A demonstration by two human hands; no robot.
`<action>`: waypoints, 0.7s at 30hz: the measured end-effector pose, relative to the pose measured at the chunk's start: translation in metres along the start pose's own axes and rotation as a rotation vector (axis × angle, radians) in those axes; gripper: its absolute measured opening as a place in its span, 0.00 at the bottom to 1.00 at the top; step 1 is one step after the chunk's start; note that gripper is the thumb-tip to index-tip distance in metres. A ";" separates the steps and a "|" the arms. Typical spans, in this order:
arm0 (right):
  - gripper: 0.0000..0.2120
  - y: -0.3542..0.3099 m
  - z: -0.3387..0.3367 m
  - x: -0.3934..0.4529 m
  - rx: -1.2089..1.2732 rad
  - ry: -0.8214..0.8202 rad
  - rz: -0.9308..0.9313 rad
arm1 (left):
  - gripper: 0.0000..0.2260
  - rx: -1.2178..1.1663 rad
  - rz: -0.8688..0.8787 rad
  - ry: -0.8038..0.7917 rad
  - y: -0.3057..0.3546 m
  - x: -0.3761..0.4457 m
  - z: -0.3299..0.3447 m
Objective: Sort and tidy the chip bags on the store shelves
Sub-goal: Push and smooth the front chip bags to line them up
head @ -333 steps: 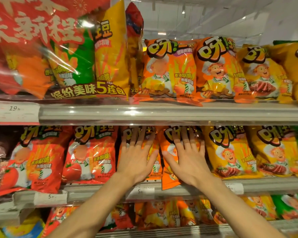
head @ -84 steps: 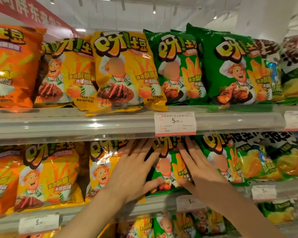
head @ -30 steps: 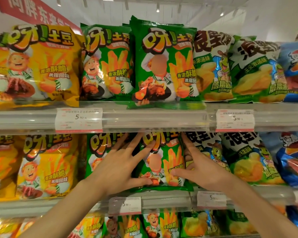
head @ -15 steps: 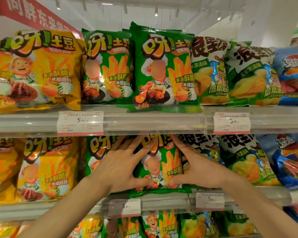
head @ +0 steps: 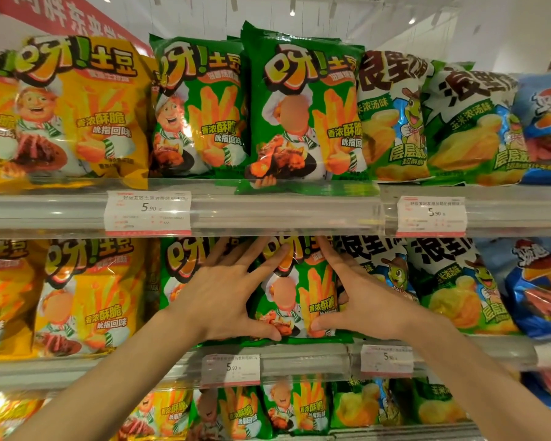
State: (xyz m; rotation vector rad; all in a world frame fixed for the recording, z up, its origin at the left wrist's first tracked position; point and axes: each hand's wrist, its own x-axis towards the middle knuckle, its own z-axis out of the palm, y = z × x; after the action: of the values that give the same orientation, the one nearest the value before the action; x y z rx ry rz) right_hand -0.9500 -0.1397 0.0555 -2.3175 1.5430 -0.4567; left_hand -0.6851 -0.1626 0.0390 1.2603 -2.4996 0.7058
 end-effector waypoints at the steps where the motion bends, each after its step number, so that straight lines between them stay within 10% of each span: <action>1: 0.63 0.001 0.001 0.001 0.003 -0.003 -0.007 | 0.54 0.005 0.005 0.010 0.000 0.000 0.001; 21: 0.53 0.012 0.013 -0.030 -0.315 0.326 -0.098 | 0.31 -0.065 -0.185 0.195 0.048 -0.007 -0.001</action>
State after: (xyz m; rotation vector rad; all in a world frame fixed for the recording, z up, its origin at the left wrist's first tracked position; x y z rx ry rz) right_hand -0.9652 -0.1147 0.0359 -2.6736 1.7611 -0.6884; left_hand -0.7194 -0.1327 0.0221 1.3112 -2.2002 0.6625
